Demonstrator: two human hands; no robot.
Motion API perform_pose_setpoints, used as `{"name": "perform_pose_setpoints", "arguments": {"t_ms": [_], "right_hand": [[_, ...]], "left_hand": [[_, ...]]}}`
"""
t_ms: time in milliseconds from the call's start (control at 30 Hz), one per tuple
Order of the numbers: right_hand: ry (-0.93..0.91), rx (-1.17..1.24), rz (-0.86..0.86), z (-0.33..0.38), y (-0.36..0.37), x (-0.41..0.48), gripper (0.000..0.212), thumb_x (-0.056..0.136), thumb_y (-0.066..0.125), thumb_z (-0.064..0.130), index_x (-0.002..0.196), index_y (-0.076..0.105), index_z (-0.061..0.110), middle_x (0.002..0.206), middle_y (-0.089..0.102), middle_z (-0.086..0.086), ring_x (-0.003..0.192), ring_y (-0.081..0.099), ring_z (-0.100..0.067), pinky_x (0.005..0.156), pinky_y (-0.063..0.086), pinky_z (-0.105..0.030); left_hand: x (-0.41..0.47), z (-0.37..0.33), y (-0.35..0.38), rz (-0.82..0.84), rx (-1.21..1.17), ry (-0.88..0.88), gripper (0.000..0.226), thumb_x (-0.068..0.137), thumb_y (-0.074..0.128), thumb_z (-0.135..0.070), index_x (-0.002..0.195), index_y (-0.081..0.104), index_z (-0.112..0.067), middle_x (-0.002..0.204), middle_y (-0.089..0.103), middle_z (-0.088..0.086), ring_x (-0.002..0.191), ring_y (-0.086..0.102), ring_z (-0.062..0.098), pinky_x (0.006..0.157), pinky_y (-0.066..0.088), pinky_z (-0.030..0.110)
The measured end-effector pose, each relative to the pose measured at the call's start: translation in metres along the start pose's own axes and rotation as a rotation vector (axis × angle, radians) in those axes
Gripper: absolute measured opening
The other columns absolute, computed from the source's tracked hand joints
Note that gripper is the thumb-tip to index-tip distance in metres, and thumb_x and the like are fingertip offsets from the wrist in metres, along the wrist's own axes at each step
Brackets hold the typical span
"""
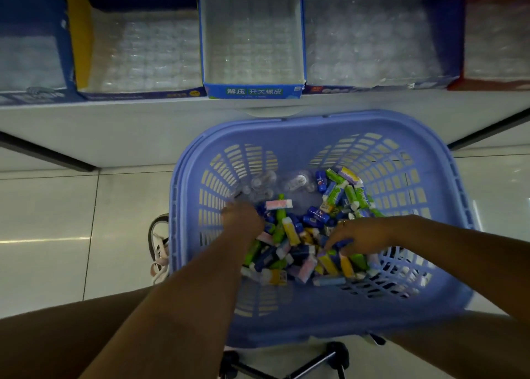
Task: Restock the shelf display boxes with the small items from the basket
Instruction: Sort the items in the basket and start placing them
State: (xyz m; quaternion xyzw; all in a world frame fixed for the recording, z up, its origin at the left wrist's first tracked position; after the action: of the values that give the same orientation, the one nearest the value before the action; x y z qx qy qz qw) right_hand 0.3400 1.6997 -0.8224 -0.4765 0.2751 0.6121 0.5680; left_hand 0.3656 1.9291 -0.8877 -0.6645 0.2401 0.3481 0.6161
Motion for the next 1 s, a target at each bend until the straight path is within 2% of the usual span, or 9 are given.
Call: {"name": "perform_pose_setpoints", "arguments": {"t_ms": [133, 233, 300, 433, 567, 667, 767, 867, 1000], "right_hand": [[0.007, 0.053, -0.099, -0.002, -0.005, 0.006, 0.034, 0.098, 0.047, 0.028, 0.131, 0.054, 0.026, 0.139, 0.047, 0.001, 0.124, 0.047, -0.020, 0.104, 0.038, -0.033], [0.054, 0.125, -0.546, -0.014, -0.045, 0.010, 0.028, 0.096, 0.050, 0.025, 0.118, 0.063, 0.014, 0.123, 0.059, -0.009, 0.111, 0.056, -0.025, 0.094, 0.045, -0.035], [0.152, 0.094, -0.757, -0.030, -0.068, 0.012, 0.039, 0.095, 0.051, 0.026, 0.131, 0.051, 0.009, 0.134, 0.047, -0.014, 0.121, 0.047, -0.029, 0.099, 0.041, -0.035], [0.315, 0.002, -0.720, -0.052, -0.077, 0.036, 0.063, 0.095, 0.049, 0.035, 0.145, 0.025, 0.005, 0.150, 0.029, -0.014, 0.138, 0.026, -0.031, 0.109, 0.033, -0.040], [0.442, -0.133, -0.829, -0.053, -0.074, 0.057, 0.063, 0.092, 0.041, 0.056, 0.135, 0.037, 0.011, 0.137, 0.045, -0.014, 0.130, 0.032, -0.033, 0.105, 0.033, -0.044], [0.479, -0.184, -0.864, -0.047, -0.079, 0.070, 0.056, 0.092, 0.036, 0.058, 0.130, 0.041, 0.017, 0.131, 0.052, -0.012, 0.124, 0.038, -0.033, 0.101, 0.034, -0.046], [0.461, -0.120, -0.834, -0.047, -0.078, 0.079, 0.045, 0.094, 0.035, 0.055, 0.128, 0.041, 0.026, 0.128, 0.054, -0.011, 0.125, 0.040, -0.032, 0.101, 0.032, -0.048], [0.410, -0.065, -0.819, -0.053, -0.084, 0.078, 0.034, 0.094, 0.039, 0.053, 0.110, 0.046, 0.024, 0.112, 0.060, -0.010, 0.112, 0.050, -0.031, 0.092, 0.036, -0.046], [0.210, 0.081, -0.653, -0.056, -0.097, 0.076, 0.028, 0.093, 0.054, 0.038, 0.111, 0.052, 0.016, 0.111, 0.062, -0.012, 0.101, 0.057, -0.029, 0.083, 0.044, -0.037]], "left_hand": [[-0.008, -0.009, 0.013, 0.146, -0.427, 0.089, 0.043, 0.095, 0.050, -0.042, 0.120, 0.054, -0.007, 0.117, 0.060, 0.015, 0.109, 0.058, 0.031, 0.091, 0.046, 0.036], [-0.015, -0.024, 0.018, 0.231, -0.636, 0.171, 0.055, 0.087, 0.058, -0.052, 0.117, 0.056, -0.006, 0.121, 0.060, 0.021, 0.111, 0.058, 0.036, 0.102, 0.043, 0.042], [-0.020, -0.029, 0.023, 0.185, -0.741, 0.172, 0.057, 0.084, 0.059, -0.058, 0.111, 0.055, -0.008, 0.109, 0.064, 0.022, 0.100, 0.063, 0.036, 0.096, 0.047, 0.046], [-0.017, -0.027, 0.025, -0.012, -0.964, 0.061, 0.060, 0.088, 0.059, -0.049, 0.132, 0.039, -0.013, 0.120, 0.061, 0.017, 0.103, 0.061, 0.040, 0.093, 0.047, 0.050], [0.001, -0.040, 0.026, -0.053, -0.747, 0.100, 0.060, 0.087, 0.056, -0.053, 0.139, 0.038, -0.029, 0.139, 0.043, 0.008, 0.122, 0.048, 0.036, 0.105, 0.035, 0.055], [0.015, -0.050, 0.025, -0.006, -0.995, 0.025, 0.053, 0.088, 0.052, -0.057, 0.132, 0.049, -0.027, 0.138, 0.048, 0.011, 0.115, 0.053, 0.032, 0.100, 0.044, 0.050], [0.033, -0.059, 0.021, 0.055, -1.227, -0.178, 0.060, 0.087, 0.049, -0.059, 0.131, 0.053, -0.018, 0.133, 0.053, 0.014, 0.116, 0.053, 0.034, 0.101, 0.044, 0.048], [0.043, -0.070, 0.014, 0.163, -1.413, -0.352, 0.064, 0.086, 0.052, -0.057, 0.131, 0.051, -0.011, 0.132, 0.052, 0.016, 0.114, 0.053, 0.034, 0.100, 0.044, 0.046], [0.046, -0.082, 0.001, 0.158, -1.623, -0.196, 0.045, 0.094, 0.053, -0.039, 0.126, 0.055, -0.008, 0.129, 0.059, 0.013, 0.098, 0.058, 0.021, 0.089, 0.050, 0.031]]}}
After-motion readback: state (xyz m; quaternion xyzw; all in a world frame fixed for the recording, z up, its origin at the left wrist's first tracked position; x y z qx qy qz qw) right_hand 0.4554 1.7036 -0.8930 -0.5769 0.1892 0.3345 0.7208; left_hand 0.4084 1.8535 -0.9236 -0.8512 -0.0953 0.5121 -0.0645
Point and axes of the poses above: each hand's wrist, its own x-axis towards the middle knuckle, its own y-axis out of the palm, z = x × y, the point moved 6 cm from there along x, towards the middle knuckle
